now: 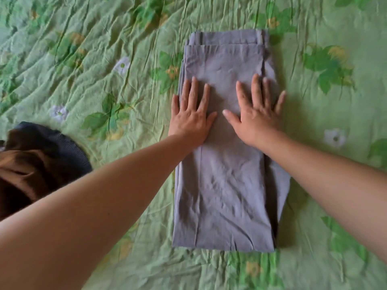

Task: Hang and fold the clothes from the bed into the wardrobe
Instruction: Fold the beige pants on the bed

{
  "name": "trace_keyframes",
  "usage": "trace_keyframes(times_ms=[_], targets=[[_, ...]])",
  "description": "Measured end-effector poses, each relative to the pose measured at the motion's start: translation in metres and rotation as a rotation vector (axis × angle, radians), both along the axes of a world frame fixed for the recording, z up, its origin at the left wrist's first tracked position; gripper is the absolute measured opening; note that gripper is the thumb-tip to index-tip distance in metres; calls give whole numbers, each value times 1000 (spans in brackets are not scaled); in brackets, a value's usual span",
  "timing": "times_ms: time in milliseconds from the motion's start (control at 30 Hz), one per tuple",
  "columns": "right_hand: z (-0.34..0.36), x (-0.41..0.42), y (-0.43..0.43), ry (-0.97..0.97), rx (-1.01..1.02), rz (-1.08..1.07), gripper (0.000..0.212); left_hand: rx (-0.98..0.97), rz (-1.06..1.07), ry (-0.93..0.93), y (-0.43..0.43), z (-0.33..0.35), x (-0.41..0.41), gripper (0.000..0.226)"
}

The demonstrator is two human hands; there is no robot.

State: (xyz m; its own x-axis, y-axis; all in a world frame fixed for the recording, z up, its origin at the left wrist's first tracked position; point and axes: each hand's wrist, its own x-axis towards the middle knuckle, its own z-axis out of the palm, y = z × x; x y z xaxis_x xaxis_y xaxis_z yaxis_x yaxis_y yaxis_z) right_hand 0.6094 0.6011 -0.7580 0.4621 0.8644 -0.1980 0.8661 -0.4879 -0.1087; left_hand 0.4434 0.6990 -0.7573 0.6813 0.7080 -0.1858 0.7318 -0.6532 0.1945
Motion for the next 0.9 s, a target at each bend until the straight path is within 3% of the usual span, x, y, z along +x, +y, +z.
trace_keyframes(times_ms=[200,333,433,533,667,733,800,867,900], targets=[[-4,-80,-161,-66,52,222,77,-101,-39,62,-117,1,-119,81],[-10,-83,-182,-20,68,94,75,-82,13,81,-125,-2,-140,74],[-1,-98,-204,51,-13,-60,77,-195,101,-31,-135,9,-140,72],[11,-112,-241,97,-144,-35,88,-301,174,-159,-160,24,-162,76],[30,-126,-266,162,-174,-80,98,-444,148,-160,-199,30,-193,80],[36,-127,-260,295,-91,-266,86,-558,255,-247,-203,33,-192,65],[42,-118,-246,584,95,-471,59,-766,427,-404,-194,41,-183,43],[46,-101,-237,856,183,-650,40,-973,589,-524,-179,47,-180,44],[48,-92,-236,950,158,-705,44,-1011,566,-522,-172,48,-181,50]])
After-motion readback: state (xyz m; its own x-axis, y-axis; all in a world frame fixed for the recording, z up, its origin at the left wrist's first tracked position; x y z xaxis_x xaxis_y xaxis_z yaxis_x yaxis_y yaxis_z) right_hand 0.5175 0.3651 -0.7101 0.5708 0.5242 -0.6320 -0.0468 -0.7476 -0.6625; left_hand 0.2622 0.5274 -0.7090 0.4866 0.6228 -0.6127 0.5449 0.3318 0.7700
